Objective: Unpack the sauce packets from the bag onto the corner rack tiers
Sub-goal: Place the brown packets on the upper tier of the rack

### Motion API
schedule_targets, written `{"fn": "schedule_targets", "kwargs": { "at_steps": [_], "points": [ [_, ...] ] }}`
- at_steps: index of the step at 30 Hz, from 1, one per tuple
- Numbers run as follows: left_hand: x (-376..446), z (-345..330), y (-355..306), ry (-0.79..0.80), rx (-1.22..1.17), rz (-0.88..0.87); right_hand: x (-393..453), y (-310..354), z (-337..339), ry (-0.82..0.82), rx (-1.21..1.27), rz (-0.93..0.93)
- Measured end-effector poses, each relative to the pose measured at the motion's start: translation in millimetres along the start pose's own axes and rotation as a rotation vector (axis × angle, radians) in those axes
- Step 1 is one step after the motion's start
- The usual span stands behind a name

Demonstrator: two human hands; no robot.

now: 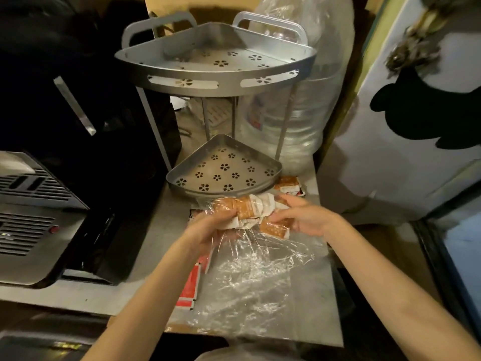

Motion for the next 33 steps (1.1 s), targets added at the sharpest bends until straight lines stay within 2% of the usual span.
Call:
{"fn": "schedule_targets", "kwargs": {
  "at_steps": [2, 7, 16, 25, 29, 33],
  "points": [
    [-4, -6, -12, 0.012, 0.054, -0.022, -5, 7, 2, -0.004, -0.004, 0.046],
    [-25, -20, -65, 0.071, 0.170, -0.222, -27, 47, -3, 0.042, -0.029, 0.220],
    [-91, -44, -194, 0.063, 0.338, -0.649, -85, 171, -44, 0.067, -0.132, 0.651],
    [-145, -63, -310, 0.093, 0.484, -0.926, -117, 280, -78, 0.081, -0.149, 0.900],
    [-173, -69, -359, 0.071, 0.583, -1.052, -130, 319, -95, 0.089, -0.154, 1.002],
    [-203, -69, -403, 0.021, 0.586, -1.199, -153, 364, -117, 0.086, -0.229, 1.187]
  ]
}}
Point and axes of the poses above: each hand's wrist, its own x-axis towards the middle knuckle, its own z-axis out of the back of the hand, y = z × x, the point moved 3 cm from there along x, towards the middle knuckle, and after that the axes turned 10 degrees about x, right-handed, at the moved point
